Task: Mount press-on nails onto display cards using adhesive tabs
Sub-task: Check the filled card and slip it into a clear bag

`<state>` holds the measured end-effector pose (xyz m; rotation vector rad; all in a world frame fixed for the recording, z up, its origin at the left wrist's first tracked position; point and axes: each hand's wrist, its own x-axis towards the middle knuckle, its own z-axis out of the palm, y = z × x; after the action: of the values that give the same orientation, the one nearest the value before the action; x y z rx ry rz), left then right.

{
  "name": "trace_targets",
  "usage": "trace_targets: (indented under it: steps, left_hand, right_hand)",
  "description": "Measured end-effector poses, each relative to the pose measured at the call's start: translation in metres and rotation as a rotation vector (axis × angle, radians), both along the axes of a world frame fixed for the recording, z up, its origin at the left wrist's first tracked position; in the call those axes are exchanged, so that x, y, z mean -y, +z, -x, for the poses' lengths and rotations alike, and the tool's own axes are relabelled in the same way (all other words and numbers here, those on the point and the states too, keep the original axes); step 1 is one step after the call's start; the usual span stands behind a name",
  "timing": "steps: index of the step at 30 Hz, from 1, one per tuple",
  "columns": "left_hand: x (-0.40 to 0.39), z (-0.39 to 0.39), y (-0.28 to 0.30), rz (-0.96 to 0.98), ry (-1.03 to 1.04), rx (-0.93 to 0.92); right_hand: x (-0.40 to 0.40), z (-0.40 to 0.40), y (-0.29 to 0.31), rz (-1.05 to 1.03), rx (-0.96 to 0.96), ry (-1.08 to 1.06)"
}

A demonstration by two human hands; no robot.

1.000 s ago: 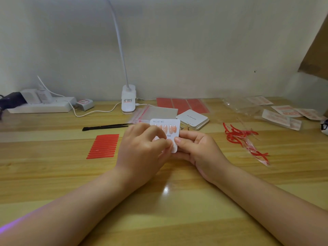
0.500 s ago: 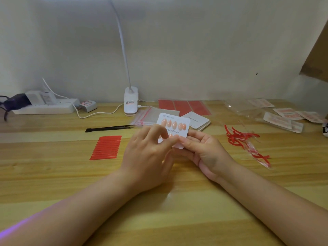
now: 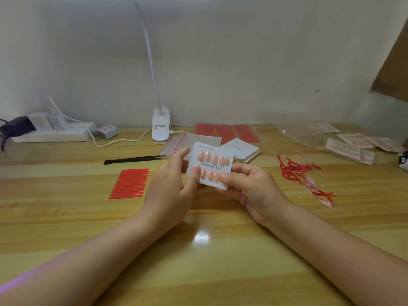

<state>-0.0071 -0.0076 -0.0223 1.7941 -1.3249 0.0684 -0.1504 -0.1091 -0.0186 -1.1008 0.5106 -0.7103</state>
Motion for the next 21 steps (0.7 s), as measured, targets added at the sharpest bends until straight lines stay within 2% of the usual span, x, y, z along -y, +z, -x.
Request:
trace_targets:
  steps: [3, 14, 21]
  left_hand:
    - [0.0006, -0.0004, 0.0000, 0.005, -0.067, -0.058]
    - [0.0013, -0.0056, -0.0038, 0.019, -0.077, -0.192]
    - [-0.0009, -0.0044, -0.0054, 0.042, -0.084, -0.163]
  right_hand:
    - [-0.0011, -0.0006, -0.0006, 0.000, 0.000, 0.002]
    - [0.0019, 0.0022, 0.0012, 0.005, 0.068, 0.152]
    - [-0.0016, 0.0003, -0.0001, 0.019, 0.032, 0.042]
